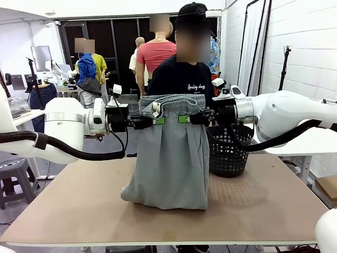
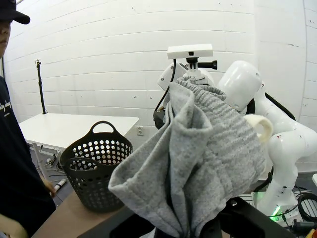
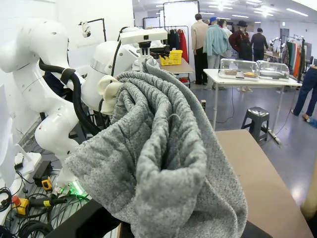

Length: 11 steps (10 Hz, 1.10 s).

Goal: Fold the training pants.
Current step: Fold the Training pants in half.

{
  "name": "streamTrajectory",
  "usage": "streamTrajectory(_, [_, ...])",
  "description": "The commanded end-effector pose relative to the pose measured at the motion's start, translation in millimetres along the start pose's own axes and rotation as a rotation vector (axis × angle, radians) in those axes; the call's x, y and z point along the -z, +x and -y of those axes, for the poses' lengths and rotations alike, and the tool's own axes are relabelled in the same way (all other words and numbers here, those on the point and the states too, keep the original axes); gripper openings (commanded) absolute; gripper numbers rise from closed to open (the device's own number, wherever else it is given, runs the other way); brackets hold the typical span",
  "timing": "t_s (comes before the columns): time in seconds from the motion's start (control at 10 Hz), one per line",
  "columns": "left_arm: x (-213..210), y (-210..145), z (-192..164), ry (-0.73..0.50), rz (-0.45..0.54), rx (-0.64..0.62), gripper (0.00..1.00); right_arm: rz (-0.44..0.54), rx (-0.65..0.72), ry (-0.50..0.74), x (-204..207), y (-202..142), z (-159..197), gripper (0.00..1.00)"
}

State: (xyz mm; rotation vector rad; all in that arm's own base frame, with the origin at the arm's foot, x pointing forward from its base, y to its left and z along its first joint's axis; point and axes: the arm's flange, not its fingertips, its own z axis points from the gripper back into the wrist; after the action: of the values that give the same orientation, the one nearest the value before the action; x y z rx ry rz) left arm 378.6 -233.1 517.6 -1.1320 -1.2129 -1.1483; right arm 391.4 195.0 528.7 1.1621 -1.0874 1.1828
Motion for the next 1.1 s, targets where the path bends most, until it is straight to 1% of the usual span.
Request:
streamTrajectory(0.0, [1.2, 2.7, 1.1, 0.009, -0.004, 0.004, 0.0, -0.001, -0.006, -0.001, -0.6, 1.1, -4.1, 0.0])
streamTrajectory(0.9, [1.2, 2.7, 1.1, 0.009, -0.004, 0.004, 0.0, -0.001, -0.006, -0.001, -0.6, 1.1, -4.1, 0.0])
streamTrajectory(1.0, [0.0, 0.0, 0.0, 0.0, 0.0, 0.0, 0.0, 0.0, 0.0, 0.0, 0.0, 0.0, 0.0, 0.0])
